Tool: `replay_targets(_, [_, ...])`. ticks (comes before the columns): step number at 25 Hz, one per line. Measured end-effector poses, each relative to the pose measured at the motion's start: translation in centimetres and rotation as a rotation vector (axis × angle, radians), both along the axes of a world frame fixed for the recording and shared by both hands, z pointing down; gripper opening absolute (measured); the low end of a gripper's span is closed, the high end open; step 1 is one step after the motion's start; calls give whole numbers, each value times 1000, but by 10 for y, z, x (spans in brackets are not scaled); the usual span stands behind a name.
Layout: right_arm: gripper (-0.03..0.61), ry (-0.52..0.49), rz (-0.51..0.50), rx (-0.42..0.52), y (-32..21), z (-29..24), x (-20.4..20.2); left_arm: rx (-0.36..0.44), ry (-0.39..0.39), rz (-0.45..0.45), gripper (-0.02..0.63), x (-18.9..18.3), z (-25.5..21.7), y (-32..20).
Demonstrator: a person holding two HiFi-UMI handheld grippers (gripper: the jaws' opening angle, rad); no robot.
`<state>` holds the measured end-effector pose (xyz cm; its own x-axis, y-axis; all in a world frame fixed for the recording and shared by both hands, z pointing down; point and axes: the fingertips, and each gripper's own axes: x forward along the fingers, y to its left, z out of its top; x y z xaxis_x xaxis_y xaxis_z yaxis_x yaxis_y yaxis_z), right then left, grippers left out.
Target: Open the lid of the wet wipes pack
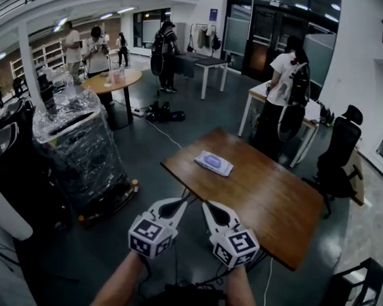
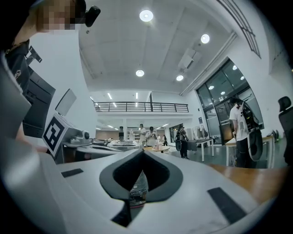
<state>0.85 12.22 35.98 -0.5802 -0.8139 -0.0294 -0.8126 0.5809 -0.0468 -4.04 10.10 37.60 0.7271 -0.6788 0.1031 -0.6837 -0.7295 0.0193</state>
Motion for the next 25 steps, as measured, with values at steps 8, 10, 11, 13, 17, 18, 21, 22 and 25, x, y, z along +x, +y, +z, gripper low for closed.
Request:
replay_targets(8, [9, -9, -63, -18, -49, -1, 29, -11, 17, -63, 6, 29, -4, -51])
replay_targets(10, [9, -6, -65, -25, -59, -1, 36, -12, 15, -71, 6, 35, -5, -64])
replay_targets(11, [9, -5, -64, -28, -65, 0, 40, -17, 14, -70, 6, 38, -4, -70])
replay_targets(13, [9, 1, -60, -34, -76, 3, 44, -26, 15, -64, 6, 43, -4, -82])
replay_targets(17, [9, 11, -31, -46, -104, 5, 44, -23, 26, -45, 6, 41, -5, -111])
replay_targets(18, [9, 10, -16, -49, -111, 5, 44, -27, 29, -37, 6, 39, -5, -119])
replay_targets(21, [9, 5, 28, -63, -133, 8, 43, -42, 36, -3, 6, 36, 0, -139])
replay_targets(22, [9, 8, 42, -67, -140, 10, 42, -46, 39, 7, 6, 35, 2, -147])
replay_targets(25, [9, 18, 81, -73, -162, 12, 37, -58, 47, 42, 6, 31, 7, -170])
